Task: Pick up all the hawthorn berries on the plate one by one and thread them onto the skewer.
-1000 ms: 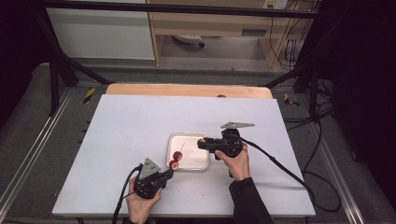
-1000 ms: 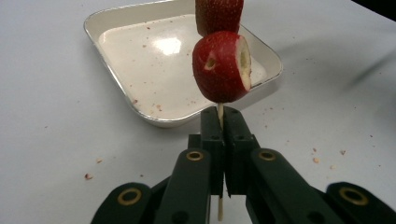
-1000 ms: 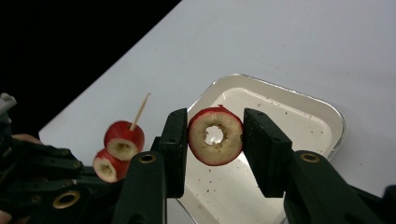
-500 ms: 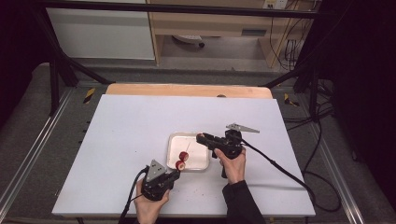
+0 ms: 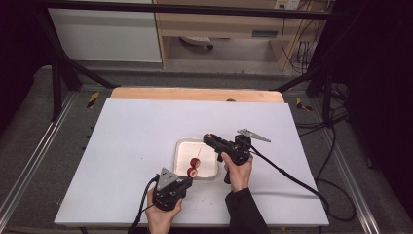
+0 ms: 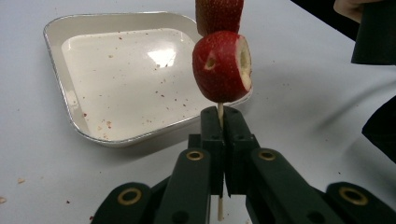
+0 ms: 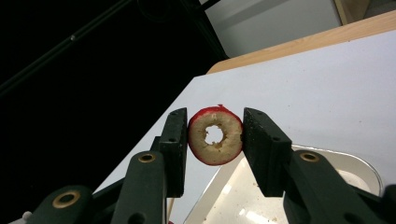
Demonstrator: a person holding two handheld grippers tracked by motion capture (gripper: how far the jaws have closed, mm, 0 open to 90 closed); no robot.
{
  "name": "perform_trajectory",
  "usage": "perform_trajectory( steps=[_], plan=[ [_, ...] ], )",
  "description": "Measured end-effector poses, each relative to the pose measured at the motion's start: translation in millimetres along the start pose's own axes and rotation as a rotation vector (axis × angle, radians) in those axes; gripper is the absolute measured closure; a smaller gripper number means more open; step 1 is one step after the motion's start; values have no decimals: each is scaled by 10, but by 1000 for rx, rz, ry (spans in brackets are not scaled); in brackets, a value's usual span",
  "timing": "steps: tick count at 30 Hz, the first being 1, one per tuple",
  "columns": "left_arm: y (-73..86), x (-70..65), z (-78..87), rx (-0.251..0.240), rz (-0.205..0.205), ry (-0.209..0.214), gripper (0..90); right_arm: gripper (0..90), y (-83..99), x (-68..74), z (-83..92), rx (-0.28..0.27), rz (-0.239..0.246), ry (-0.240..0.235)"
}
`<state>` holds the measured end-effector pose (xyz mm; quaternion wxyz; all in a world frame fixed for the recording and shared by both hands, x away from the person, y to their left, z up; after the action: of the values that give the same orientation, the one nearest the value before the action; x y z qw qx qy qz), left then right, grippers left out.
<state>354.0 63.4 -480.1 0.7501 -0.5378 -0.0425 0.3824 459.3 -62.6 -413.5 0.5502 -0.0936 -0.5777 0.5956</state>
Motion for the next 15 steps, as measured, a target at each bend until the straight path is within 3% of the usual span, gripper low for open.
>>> perform_trajectory(
  steps=[15],
  plan=[
    [-41,-37,-87,-27,30,-4,882,621,37,43,-46,-33,-74,-24]
  ],
)
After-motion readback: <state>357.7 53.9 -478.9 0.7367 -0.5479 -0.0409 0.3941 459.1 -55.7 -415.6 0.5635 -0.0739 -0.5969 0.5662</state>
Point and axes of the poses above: each handheld gripper's, and its own axes: z roughly backward along the jaws, y roughly out of its underside, x roughly to its left, the point moved 8 cm from there along -z, roughly forward along the jaws, and after that the axes turned 15 degrees about y, right-handed, at the moved point
